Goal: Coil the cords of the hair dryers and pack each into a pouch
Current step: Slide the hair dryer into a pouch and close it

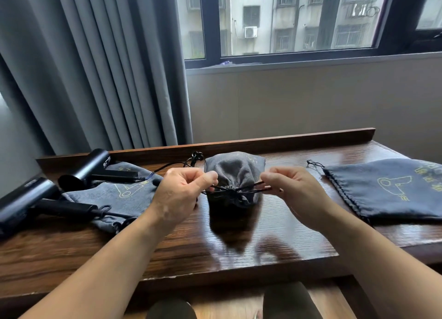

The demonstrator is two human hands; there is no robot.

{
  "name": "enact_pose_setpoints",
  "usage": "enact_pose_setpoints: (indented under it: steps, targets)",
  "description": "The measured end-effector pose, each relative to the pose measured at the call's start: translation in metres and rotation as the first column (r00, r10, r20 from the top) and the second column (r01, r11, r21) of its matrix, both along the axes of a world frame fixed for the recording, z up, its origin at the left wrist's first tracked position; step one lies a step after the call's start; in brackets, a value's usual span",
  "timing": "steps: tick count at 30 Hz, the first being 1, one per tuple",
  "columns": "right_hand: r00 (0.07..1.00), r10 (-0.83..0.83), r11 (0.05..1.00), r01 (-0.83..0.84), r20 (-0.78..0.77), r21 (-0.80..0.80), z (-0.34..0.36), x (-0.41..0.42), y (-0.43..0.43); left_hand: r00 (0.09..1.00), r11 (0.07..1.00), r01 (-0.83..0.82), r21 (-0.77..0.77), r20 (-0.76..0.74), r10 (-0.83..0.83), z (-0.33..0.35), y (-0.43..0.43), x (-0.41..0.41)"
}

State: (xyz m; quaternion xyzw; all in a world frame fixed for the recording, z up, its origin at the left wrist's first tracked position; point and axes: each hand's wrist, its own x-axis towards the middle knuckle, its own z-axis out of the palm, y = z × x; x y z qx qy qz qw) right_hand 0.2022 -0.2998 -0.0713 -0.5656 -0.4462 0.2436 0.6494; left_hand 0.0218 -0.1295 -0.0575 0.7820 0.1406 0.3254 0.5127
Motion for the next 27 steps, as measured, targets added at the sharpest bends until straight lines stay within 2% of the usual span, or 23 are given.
enact_pose_setpoints:
  steps: [3,4,5,7,8,9,12,14,17,21,23,25,26,27]
  targets:
    - [0.998,0.015,1.0,-0.014,-0.065,0.024,0.0,-0.003,0.0,0.994,0.963,0.098,-0.25,0.079,-0.081,0.004,-0.006,0.001]
    - [0.997,0.006,0.999,-0.003,-0.075,0.04,-0.001,-0.004,0.0,0.994,0.953,0.106,-0.283,0.069,-0.09,0.006,-0.008,0.001]
    - [0.994,-0.006,0.998,0.012,-0.107,0.054,0.0,-0.005,0.001,0.997,0.967,0.076,-0.244,0.023,-0.072,0.007,-0.007,0.001]
    - [0.983,-0.038,0.997,0.05,-0.179,0.058,0.003,-0.004,0.0,0.99,0.997,-0.05,0.062,-0.132,0.058,0.006,-0.004,-0.001]
    - [0.981,-0.057,0.997,0.066,-0.184,0.045,0.005,-0.002,-0.001,0.974,0.97,-0.104,0.218,-0.173,0.144,0.006,-0.003,-0.002]
    - [0.984,-0.086,0.996,0.089,-0.153,0.011,0.006,0.0,-0.003,0.961,0.939,-0.156,0.305,-0.174,0.216,0.006,-0.003,-0.003]
    - [0.979,-0.171,0.979,0.181,0.109,-0.093,0.004,0.01,-0.012,0.927,0.865,-0.271,0.423,-0.126,0.353,0.004,0.0,-0.006]
    - [0.954,-0.18,0.962,0.222,0.241,-0.158,-0.001,0.018,-0.02,0.906,0.813,-0.288,0.506,-0.132,0.403,0.0,0.011,-0.01]
    - [0.934,-0.182,0.94,0.257,0.308,-0.226,-0.01,0.028,-0.032,0.888,0.782,-0.255,0.569,-0.182,0.422,-0.003,0.022,-0.016]
    - [0.899,-0.236,0.923,0.326,0.37,-0.204,-0.015,0.033,-0.03,0.857,0.771,-0.21,0.601,-0.267,0.442,-0.006,0.022,-0.012]
    - [0.931,-0.189,0.948,0.256,0.311,-0.191,-0.012,0.034,-0.029,0.811,0.801,-0.132,0.584,-0.401,0.426,-0.005,0.024,-0.013]
    - [0.983,-0.061,0.985,0.088,0.174,-0.148,-0.008,0.035,-0.033,0.761,0.844,-0.018,0.537,-0.54,0.359,-0.001,0.026,-0.017]
    - [0.98,-0.012,0.989,0.041,0.196,-0.144,-0.006,0.035,-0.035,0.733,0.862,0.063,0.503,-0.609,0.302,0.001,0.026,-0.019]
    - [0.95,0.001,0.985,0.053,0.312,-0.164,-0.004,0.035,-0.035,0.698,0.873,0.159,0.462,-0.678,0.232,0.002,0.024,-0.021]
